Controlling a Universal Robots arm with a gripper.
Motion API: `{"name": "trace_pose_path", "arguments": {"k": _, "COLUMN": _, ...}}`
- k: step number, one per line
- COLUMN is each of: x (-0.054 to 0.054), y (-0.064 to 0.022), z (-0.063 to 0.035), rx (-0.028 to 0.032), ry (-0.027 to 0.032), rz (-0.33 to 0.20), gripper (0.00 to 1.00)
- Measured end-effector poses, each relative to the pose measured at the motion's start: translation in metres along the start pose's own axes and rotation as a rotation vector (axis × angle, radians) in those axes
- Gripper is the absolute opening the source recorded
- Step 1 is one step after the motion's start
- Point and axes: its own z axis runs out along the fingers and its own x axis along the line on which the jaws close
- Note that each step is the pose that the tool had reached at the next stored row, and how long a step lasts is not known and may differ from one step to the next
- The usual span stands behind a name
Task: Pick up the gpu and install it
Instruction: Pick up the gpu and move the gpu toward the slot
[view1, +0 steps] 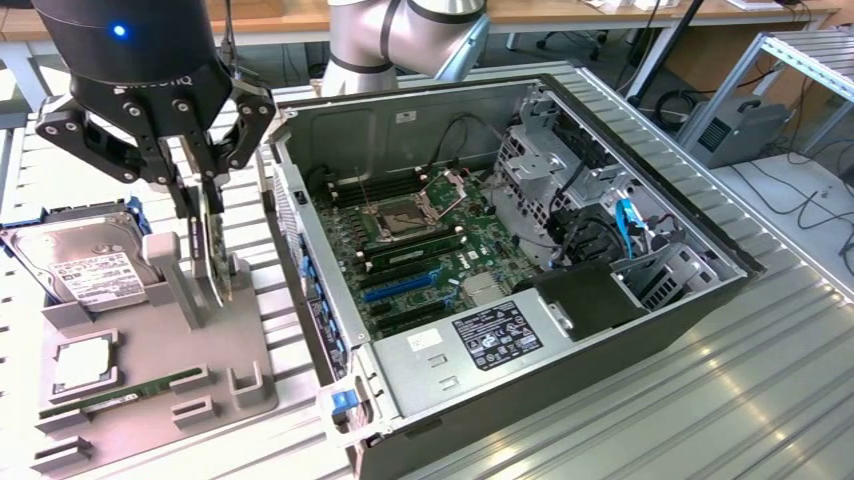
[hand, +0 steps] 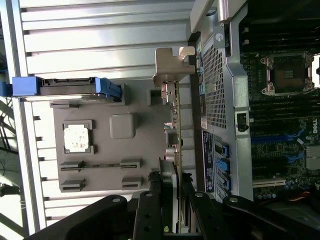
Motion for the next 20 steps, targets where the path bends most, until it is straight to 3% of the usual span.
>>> {"name": "trace_pose_path", "arguments": {"k": 20, "x": -0.0002, "y": 0.0000, "z": -0.0057, "rx": 0.0000, "ry": 0.0000, "rz": 0.000, "gripper": 0.27}}
